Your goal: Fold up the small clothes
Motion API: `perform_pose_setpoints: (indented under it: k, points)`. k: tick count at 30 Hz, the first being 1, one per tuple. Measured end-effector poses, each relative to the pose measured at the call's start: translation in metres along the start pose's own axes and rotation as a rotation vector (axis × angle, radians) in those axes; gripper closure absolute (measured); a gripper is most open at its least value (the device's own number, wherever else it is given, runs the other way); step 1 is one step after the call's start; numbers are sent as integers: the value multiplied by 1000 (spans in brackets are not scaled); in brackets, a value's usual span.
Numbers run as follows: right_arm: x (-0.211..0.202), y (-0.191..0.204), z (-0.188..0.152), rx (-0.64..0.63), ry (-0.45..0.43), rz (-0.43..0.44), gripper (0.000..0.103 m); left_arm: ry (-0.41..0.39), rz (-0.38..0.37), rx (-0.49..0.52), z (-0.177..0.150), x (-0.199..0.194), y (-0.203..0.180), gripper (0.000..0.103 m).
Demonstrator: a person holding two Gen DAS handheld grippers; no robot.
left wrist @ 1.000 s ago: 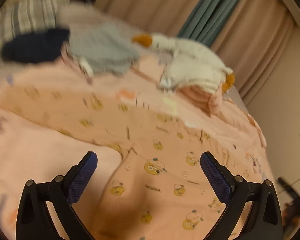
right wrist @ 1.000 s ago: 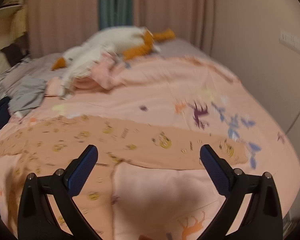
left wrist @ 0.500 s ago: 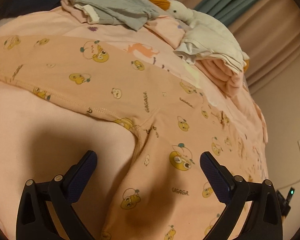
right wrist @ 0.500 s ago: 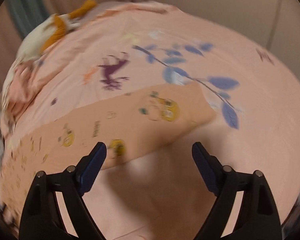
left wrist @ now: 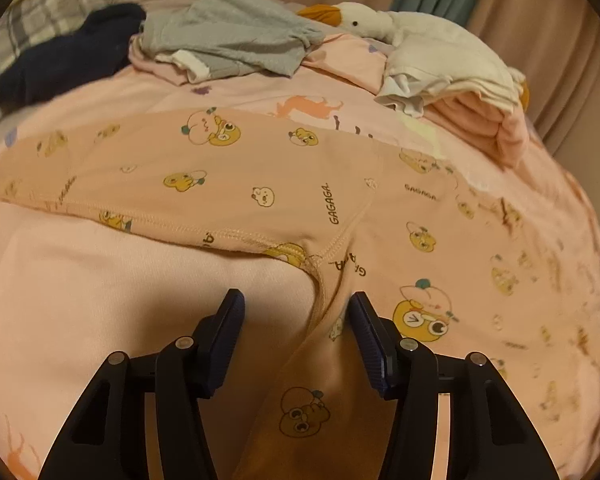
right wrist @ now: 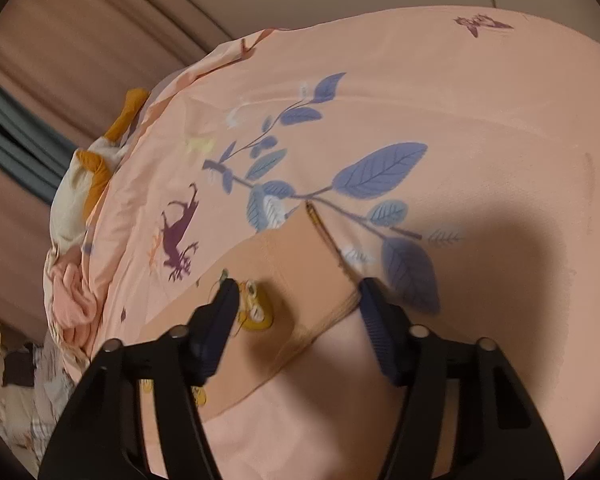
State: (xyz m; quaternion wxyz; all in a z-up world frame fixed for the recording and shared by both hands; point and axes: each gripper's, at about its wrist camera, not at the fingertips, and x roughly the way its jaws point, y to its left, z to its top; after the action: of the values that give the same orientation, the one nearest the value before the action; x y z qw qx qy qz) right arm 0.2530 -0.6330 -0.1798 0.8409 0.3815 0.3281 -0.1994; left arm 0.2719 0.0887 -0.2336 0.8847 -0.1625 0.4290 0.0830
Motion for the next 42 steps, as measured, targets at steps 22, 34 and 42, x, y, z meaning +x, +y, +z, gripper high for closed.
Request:
perform_pose_setpoints:
  k: [22, 34, 42]
  points:
    - [-42, 232, -85, -353, 129, 267, 95, -27, -91, -156, 3, 1, 25, 61]
    - [18, 445, -357, -831, 432, 335, 91, -26, -150, -200, 4, 0, 34, 61]
    - [1, 451, -397, -1086, 486, 309, 50, -23, -195, -175, 6, -1, 32, 47]
